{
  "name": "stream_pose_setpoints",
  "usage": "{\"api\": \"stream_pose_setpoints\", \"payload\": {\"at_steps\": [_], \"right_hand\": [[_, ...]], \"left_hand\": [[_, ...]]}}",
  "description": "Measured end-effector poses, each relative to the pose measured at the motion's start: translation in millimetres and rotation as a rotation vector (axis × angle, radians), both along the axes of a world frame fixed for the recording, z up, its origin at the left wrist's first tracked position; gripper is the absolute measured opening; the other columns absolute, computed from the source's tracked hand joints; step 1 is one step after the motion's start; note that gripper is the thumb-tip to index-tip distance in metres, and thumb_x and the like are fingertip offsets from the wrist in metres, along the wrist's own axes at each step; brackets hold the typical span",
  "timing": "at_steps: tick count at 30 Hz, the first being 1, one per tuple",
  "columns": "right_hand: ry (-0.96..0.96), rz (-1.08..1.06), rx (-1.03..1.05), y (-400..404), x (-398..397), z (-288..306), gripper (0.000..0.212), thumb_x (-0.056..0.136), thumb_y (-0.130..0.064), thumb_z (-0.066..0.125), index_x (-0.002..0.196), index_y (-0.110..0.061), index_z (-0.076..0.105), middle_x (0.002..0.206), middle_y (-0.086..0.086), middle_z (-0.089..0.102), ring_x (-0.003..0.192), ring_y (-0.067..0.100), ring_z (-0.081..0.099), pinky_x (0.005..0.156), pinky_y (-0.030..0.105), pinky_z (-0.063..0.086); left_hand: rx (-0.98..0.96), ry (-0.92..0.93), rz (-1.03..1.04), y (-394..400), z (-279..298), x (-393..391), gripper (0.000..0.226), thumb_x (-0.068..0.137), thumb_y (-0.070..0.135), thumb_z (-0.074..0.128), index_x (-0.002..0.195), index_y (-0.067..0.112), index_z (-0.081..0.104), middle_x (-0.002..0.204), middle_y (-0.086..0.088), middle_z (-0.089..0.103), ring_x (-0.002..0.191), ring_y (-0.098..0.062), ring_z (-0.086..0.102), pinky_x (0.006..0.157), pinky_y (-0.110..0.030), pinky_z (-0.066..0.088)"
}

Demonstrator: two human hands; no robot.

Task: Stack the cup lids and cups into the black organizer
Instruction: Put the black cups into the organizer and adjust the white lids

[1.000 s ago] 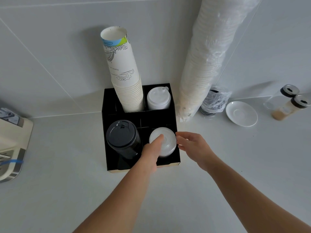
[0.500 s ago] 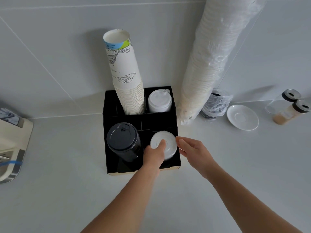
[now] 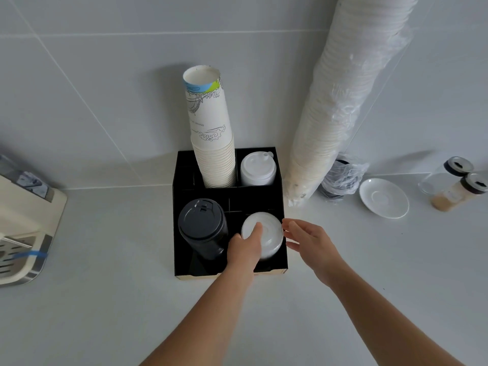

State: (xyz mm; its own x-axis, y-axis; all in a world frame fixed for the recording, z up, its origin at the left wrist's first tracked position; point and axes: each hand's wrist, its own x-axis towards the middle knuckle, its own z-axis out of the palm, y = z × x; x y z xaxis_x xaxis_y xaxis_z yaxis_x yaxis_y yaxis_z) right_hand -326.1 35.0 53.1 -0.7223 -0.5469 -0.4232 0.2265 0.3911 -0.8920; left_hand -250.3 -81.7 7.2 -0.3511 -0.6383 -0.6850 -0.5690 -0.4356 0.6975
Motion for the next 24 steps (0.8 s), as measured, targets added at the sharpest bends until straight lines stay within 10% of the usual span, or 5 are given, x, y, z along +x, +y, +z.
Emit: {"api": "stream_pose_setpoints", "payload": {"at_steps": [6,13,24], "right_hand": [[0.055,0.003,-0.012,1.0,-9.1,10.9,0.03,0.103,-0.021,0.049,0.09,-0.039,0.069,0.1,-0.015,0.074,0.108,0.008,0.066,0.098,0.034,0.052],[0.193,0.105,0.069,-17.2,-36.8,26.8,0.026,0.094,-0.028,0.063,0.119,-0.028,0.073,0.115,-0.011,0.075,0.114,0.011,0.066,0.108,0.038,0.047],[0.663,0.399,0.355,-72.3,-85.7,43.0,0.052,0.095,-0.03,0.061,0.145,-0.021,0.052,0.145,0.003,0.058,0.132,0.021,0.054,0.101,0.023,0.038]], "left_hand": [[-0.148,0.152,-0.089,16.7,29.5,28.2,0.083,0.087,0.044,0.062,0.154,0.017,0.022,0.157,-0.001,0.033,0.144,-0.017,0.031,0.116,-0.035,0.028],[-0.36,0.346,-0.136,13.9,68.7,33.4,0.056,0.091,0.026,0.061,0.145,0.022,0.042,0.123,0.013,0.058,0.115,-0.001,0.056,0.089,-0.011,0.042],[-0.476,0.2,-0.221,-26.3,71.0,-35.2,0.055,0.095,0.032,0.05,0.146,0.015,0.04,0.146,-0.006,0.05,0.133,-0.017,0.047,0.111,-0.036,0.038]]}}
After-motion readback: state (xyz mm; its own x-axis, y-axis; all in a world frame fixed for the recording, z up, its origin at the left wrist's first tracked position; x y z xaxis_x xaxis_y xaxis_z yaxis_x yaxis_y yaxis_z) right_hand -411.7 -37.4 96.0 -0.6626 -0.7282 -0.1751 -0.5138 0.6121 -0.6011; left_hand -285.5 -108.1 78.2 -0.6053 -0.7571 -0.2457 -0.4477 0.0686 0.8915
